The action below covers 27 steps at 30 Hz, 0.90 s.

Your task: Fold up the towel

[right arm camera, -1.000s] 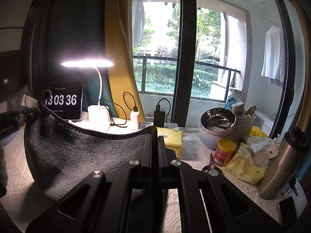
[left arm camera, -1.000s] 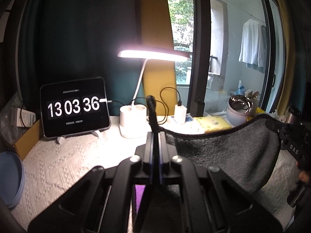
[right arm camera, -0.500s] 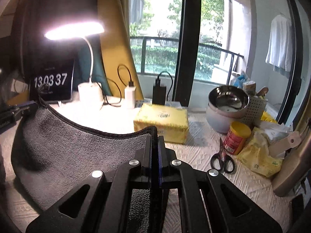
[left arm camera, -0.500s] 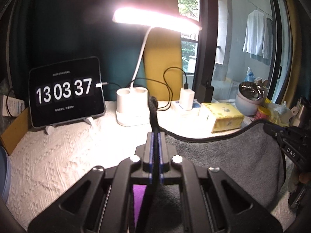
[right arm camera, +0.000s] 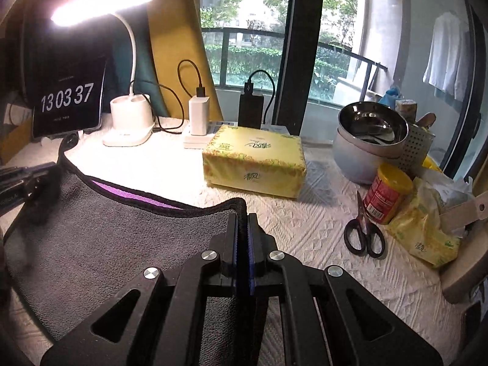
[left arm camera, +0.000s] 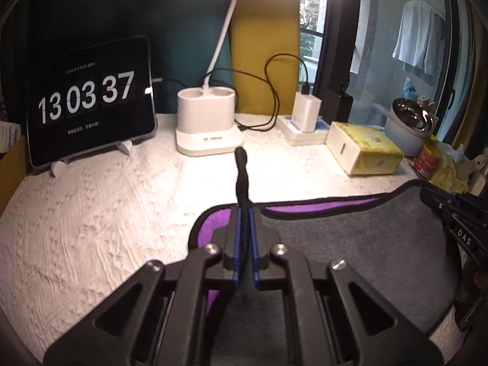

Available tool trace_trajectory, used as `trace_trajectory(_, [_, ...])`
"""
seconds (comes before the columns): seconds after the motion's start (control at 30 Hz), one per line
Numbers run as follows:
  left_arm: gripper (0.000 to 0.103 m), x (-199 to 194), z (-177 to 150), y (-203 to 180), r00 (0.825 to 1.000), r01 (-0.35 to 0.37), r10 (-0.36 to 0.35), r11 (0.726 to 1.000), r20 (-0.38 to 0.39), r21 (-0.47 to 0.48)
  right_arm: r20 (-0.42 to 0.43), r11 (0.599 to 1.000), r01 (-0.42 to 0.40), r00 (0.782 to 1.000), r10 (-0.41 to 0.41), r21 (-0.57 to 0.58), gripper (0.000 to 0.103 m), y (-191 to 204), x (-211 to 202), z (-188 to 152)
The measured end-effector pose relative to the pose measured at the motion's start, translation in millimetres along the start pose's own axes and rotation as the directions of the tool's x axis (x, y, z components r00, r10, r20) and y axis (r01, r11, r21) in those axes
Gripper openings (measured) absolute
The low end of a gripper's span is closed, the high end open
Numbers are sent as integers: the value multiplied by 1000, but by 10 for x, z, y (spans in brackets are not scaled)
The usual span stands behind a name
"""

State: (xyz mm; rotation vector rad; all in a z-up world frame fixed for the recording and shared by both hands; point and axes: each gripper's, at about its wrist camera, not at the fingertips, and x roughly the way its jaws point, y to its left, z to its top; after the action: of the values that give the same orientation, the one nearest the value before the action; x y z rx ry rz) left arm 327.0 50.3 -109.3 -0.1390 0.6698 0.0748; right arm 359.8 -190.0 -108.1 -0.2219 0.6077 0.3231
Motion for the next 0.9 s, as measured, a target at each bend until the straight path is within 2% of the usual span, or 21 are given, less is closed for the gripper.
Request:
trace_trajectory(0.1, [8,119,-2,42,998,-7,6,1000,-58,-14,-33,1000,-1,999,2,11,6,-20,65,8])
trace_trajectory(0.27, [12,341,-33,57,986,-28,24,999,-167,-20,-88,1000,11,996,-9,18,6,-35,167,5])
trace_trajectory(0.5, [18,379,-37,26,982,-41,40,999,-186,-1,-182,999,26,983,-22,19,17,-38,350,-12])
trace_trajectory(0.8, [20,400,-13,32,981,-42,41,999,-191,-3,-158,998,34,987,-27,43,29,-66,263,-19])
trace_trajectory(0.9, [22,374,-14,50,982,-39,36,999,-186,-14,-159,998,29,987,-20,57,40,-76,219,-24])
